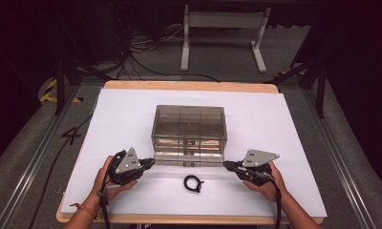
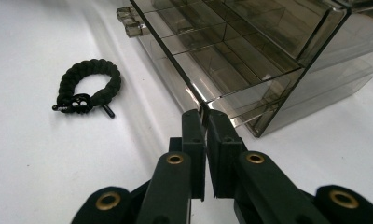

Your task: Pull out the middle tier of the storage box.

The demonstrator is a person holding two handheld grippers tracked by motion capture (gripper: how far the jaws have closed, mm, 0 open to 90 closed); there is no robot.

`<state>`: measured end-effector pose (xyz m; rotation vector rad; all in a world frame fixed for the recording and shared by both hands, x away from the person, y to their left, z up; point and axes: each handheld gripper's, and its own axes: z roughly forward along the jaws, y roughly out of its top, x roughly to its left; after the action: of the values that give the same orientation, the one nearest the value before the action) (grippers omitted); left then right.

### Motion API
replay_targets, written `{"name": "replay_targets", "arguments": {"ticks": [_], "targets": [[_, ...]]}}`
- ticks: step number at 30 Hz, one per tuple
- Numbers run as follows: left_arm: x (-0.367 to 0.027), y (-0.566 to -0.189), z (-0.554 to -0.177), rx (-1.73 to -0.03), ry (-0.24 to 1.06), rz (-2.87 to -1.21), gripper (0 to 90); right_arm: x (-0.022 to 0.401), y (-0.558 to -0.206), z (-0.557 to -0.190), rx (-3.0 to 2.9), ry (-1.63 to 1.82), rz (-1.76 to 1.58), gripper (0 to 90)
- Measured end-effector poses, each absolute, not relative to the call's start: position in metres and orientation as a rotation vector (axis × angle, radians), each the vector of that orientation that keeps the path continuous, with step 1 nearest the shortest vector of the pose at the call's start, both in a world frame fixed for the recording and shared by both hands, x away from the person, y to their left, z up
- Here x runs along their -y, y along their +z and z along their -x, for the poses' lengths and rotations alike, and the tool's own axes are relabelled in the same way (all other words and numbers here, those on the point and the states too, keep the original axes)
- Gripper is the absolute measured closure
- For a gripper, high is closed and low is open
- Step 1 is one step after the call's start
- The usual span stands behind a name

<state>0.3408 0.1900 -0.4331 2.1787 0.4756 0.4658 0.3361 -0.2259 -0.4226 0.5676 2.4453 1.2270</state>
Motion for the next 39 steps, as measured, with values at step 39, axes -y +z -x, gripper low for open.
{"name": "replay_targets", "arguments": {"ticks": [39], "targets": [[-0.23,-0.436,-0.313,-0.528,0.457,-2.173,69.2,0.23,-0.396,-0.312,-2.365,1.375,-0.507,84.1]]}}
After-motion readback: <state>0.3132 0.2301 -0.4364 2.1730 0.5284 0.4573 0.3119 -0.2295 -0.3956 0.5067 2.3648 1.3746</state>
